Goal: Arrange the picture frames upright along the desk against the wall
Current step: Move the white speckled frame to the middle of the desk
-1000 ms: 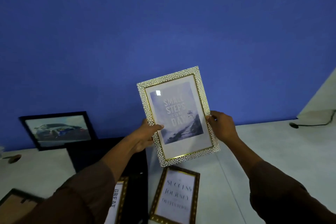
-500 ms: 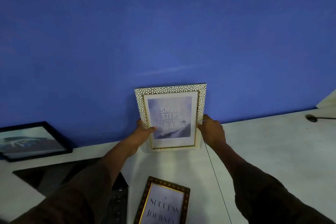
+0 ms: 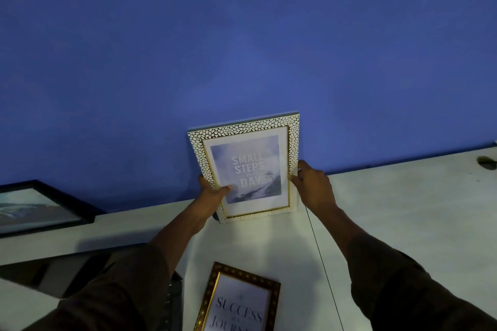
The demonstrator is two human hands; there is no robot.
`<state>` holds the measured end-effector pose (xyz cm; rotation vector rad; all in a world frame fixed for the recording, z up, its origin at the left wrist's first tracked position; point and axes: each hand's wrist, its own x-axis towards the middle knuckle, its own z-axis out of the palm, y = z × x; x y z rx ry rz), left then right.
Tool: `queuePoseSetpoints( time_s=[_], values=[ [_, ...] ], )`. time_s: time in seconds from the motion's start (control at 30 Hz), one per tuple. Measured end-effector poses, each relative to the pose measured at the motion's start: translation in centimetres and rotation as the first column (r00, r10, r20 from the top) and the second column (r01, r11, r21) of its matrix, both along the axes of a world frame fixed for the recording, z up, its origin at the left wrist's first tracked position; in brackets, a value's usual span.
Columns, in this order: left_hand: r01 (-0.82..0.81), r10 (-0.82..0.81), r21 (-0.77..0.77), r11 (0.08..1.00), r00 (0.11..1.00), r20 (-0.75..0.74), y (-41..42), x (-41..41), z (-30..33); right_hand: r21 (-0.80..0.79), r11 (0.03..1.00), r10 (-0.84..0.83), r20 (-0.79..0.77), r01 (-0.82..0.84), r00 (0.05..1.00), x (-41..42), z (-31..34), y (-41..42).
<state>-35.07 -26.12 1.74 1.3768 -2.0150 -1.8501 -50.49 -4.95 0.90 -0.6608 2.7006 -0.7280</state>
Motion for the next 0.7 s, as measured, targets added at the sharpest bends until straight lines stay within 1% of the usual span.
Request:
queuePoseSetpoints(
  time_s=[0.07, 0.17, 0.23, 0.3, 0.4, 0.47, 0.53, 0.6, 0.7],
  values=[
    [-0.012, 0.012, -0.008, 1.000, 1.000, -0.009, 0.5, 0.3, 0.1, -0.031, 0.999, -0.039, 0.053, 0.041, 0.998, 0.4, -0.1, 0.0],
    [-0.059, 0.059, 0.020, 0.998, 0.998, 0.038, 1.2, 2.0, -0.6, -0.069, 0.981, -0.166, 0.168, 0.180, 0.972, 2.1, -0.7, 0.9],
    [-0.034, 0.027, 0.049, 0.998, 0.989, 0.144, 2.0, 4.2, -1.8, -0.028, 0.971, -0.227, 0.225, 0.239, 0.948, 4.2, -1.6, 2.3],
    [0.009, -0.029, 0.081, 0.997, 0.967, 0.253, 3.2, 7.4, -3.6, 0.017, 0.967, -0.248, 0.305, 0.255, 0.919, 7.8, -3.1, 4.2],
    [0.043, -0.079, 0.094, 0.995, 0.905, 0.419, 5.7, 12.4, -6.4, 0.109, 0.968, -0.250, 0.418, 0.225, 0.873, 14.4, -5.7, 7.0],
    [0.088, -0.106, 0.060, 0.994, 0.828, 0.550, 7.6, 15.4, -8.0, 0.167, 0.966, -0.252, 0.466, 0.195, 0.848, 18.7, -7.0, 8.5],
    [0.105, -0.065, -0.027, 0.994, 0.775, 0.629, 9.7, 18.1, -9.1, 0.195, 0.967, -0.241, 0.480, 0.166, 0.843, 22.8, -7.9, 9.4],
    [0.099, -0.025, -0.078, 0.992, 0.762, 0.647, 11.4, 20.1, -9.7, 0.188, 0.971, -0.221, 0.493, 0.145, 0.841, 26.1, -8.4, 9.7],
    [0.083, -0.018, -0.078, 0.993, 0.792, 0.611, 12.5, 22.0, -9.8, 0.157, 0.965, -0.262, 0.568, 0.209, 0.780, 29.1, -8.9, 9.7]
  ],
)
